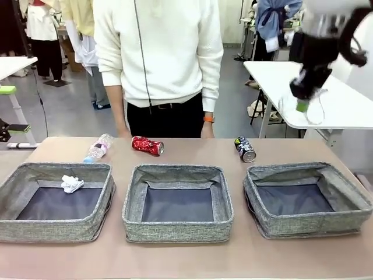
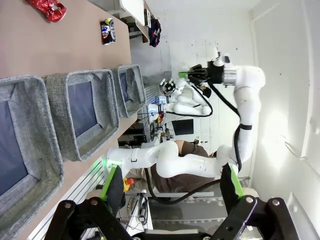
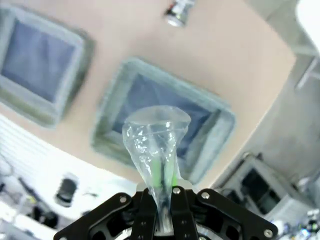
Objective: Sort the waste into the appropriate baskets.
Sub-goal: Pick up the waste item pointed out by the person.
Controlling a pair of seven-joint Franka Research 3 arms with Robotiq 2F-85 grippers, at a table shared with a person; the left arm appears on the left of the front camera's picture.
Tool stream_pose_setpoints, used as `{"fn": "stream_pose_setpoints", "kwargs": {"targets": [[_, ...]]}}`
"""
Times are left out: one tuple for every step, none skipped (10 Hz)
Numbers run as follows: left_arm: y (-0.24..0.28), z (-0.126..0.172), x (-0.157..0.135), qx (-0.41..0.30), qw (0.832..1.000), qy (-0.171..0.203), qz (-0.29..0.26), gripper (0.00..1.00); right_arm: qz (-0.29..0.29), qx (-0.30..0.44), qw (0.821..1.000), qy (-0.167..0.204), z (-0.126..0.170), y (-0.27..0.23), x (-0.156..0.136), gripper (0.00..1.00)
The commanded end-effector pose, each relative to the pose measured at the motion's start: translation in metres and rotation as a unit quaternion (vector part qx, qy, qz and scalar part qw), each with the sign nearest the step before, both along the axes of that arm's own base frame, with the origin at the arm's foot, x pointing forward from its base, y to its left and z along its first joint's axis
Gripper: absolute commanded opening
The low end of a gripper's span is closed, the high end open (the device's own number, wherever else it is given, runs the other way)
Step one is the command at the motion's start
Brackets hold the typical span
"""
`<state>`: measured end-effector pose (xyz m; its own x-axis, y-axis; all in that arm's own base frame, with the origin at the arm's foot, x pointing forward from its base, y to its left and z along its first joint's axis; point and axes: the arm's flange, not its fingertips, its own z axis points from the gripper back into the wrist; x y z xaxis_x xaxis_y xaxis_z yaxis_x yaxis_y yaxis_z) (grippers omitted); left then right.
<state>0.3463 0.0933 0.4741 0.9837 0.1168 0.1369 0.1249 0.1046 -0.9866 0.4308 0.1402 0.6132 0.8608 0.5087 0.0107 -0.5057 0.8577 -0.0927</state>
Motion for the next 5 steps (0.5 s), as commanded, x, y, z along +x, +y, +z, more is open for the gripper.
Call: {"fn": "stream_pose_setpoints", "kwargs": {"targets": [[-0.002,0.003,-0.001,-0.008,1.000,-0.002,0.006,1.00,-0.082,0.031,0.996,0.020,0.030,0.049,0.015,0.01],[-0.002,0.003,-0.001,-0.008,1.000,-0.002,0.006,1.00,-0.100,0.036,0.994,0.035,0.038,0.076,0.015,0.01],[-0.002,0.003,-0.001,-0.008,1.000,-0.002,0.006,1.00,-0.111,0.013,0.993,0.019,0.046,0.104,0.013,0.01],[-0.002,0.003,-0.001,-0.008,1.000,-0.002,0.006,1.00,-0.112,-0.013,0.994,-0.008,0.055,0.134,0.008,0.01],[-0.002,0.003,-0.001,-0.008,1.000,-0.002,0.006,1.00,-0.082,-0.071,0.993,-0.035,0.068,0.178,-0.002,0.01]]}}
